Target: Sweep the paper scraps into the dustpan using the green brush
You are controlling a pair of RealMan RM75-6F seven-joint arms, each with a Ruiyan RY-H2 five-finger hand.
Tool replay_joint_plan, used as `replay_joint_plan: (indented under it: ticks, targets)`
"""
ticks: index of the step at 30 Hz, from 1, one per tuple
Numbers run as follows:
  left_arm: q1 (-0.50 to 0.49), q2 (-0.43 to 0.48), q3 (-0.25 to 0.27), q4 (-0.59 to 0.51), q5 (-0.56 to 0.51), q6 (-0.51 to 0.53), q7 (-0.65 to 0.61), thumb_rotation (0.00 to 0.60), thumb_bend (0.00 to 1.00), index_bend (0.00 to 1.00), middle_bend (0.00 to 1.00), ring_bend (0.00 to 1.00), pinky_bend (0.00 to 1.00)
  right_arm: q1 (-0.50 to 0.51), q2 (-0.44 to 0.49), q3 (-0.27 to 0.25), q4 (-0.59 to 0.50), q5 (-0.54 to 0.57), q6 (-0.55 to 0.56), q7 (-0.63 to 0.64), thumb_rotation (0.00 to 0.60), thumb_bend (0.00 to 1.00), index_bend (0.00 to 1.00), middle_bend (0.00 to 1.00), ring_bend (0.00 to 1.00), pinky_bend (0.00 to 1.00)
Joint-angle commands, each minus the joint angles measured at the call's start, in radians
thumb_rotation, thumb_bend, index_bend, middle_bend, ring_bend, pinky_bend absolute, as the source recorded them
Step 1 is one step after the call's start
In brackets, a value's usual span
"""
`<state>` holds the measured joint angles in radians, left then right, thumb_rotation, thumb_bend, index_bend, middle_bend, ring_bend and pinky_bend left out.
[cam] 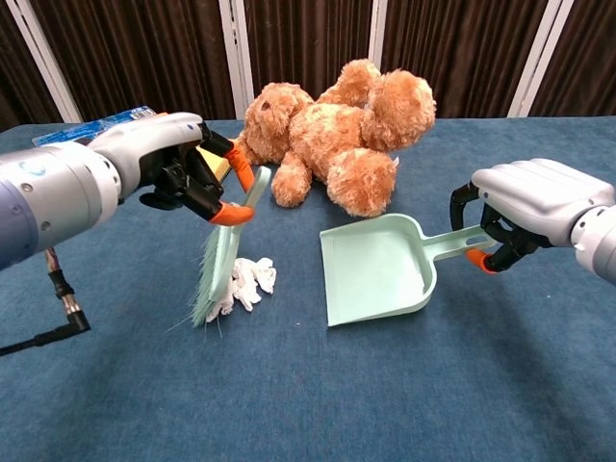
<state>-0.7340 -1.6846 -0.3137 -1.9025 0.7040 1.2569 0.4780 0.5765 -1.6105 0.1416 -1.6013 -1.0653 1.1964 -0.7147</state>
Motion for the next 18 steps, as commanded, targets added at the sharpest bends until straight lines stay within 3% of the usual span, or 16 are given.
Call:
replay_joint_plan:
  ticks: [1, 18]
  targets:
    - [-0.003, -0.034, -0.004, 0.023, 0.008, 0.004, -0.028, 0.600, 0.67, 0.84, 1.00, 1.00, 1.00, 0.000, -0.002, -0.001, 0.001, 0.006, 0.002, -0.006, 0.600, 0.51, 0.65, 0.90, 0.90, 0.92]
    - [-0.074, -0.230, -0.060, 0.177, 0.141, -0.001, -0.122, 0.600, 0.66, 0.84, 1.00, 1.00, 1.00, -0.005, -0.008, -0.007, 0.010, -0.001, 0.010, 0.009, 0.600, 0.51, 0.65, 0.90, 0.90, 0.92]
